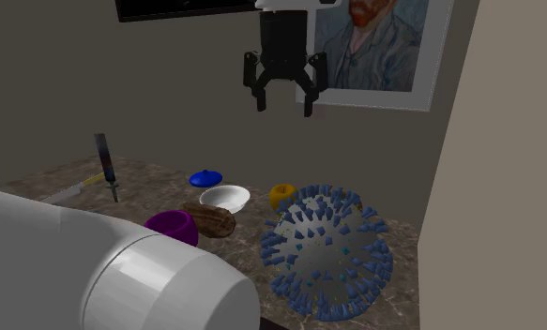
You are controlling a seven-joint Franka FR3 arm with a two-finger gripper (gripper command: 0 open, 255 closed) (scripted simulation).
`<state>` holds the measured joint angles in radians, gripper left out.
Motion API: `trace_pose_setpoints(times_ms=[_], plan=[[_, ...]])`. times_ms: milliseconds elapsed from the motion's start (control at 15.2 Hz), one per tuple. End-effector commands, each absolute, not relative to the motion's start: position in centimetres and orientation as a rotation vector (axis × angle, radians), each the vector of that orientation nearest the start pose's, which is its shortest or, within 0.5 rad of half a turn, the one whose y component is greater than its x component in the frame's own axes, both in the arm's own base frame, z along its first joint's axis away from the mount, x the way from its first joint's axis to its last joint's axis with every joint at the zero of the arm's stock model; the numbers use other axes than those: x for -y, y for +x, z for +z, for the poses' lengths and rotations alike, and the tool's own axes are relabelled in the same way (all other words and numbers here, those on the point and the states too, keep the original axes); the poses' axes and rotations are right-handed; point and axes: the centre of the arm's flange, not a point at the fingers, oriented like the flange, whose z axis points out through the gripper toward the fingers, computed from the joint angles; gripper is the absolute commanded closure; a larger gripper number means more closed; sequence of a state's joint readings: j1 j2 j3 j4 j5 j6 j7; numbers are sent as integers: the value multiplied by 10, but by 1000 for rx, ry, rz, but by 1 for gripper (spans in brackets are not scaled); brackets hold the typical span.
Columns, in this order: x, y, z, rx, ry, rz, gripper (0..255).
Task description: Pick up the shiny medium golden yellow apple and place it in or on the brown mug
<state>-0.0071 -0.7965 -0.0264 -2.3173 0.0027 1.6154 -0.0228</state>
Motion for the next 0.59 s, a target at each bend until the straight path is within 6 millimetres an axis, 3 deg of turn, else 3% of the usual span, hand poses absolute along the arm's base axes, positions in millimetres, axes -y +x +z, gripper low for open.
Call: trace_pose_setpoints(times_ms=[0,528], plan=[[13,309,616,-6,-3119,-148,0],[-20,383,550,133,-3149,-179,0]])
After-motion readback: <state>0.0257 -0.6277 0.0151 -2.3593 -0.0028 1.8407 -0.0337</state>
